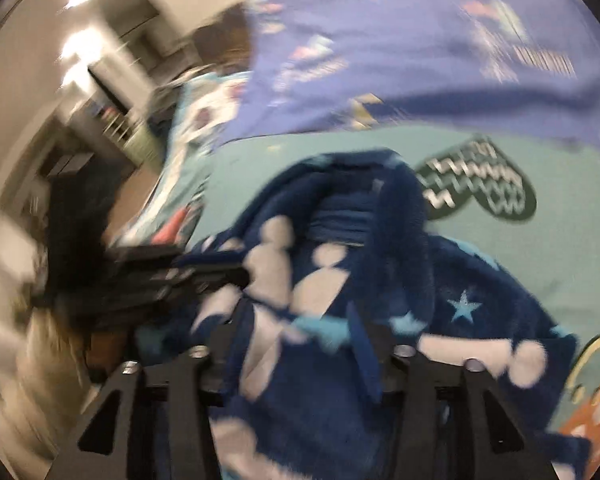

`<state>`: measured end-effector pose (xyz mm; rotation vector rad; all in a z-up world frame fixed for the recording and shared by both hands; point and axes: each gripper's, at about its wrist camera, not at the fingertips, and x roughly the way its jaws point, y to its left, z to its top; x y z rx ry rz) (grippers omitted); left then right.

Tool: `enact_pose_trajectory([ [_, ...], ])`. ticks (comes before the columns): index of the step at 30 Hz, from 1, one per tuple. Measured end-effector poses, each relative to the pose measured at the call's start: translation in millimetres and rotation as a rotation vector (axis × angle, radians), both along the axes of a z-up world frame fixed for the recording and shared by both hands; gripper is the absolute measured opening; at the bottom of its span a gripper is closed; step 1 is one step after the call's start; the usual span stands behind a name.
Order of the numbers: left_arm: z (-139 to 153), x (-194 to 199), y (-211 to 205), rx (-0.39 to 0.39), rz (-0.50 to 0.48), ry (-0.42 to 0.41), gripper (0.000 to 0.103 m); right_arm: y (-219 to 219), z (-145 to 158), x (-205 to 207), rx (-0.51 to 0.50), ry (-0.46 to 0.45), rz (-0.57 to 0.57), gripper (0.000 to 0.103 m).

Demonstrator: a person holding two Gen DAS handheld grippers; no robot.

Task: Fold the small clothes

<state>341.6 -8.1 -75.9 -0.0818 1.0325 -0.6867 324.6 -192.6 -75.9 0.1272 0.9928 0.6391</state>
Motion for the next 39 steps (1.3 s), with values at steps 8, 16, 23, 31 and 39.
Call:
enact_pose_trajectory([
  [8, 31, -14, -45, 0.057, -0.085, -0.126, 0.026, 35, -15, -56, -0.343, -0.189, 0.140, 0.062],
  [16, 57, 8, -28, 0.005, 0.042, -0.182, 0.026, -3, -13, -15, -0.194, -0.164, -0.085, 0.009],
  [23, 61, -67, 81, 0.044, 0.224, -0.342, 0.040, -65, -1, -12, 0.012, -0.075, -0.191, 0.039],
  [31, 16, -108, 173, 0.225, 0.370, -0.319, 0.052, -150, 24, -103, -0.266, -0.328, -0.298, 0.066],
  [39, -21, -86, 103, 0.385, 0.142, -0.383, 0.054, -133, -16, -96, -0.476, -0.257, -0.156, 0.074],
])
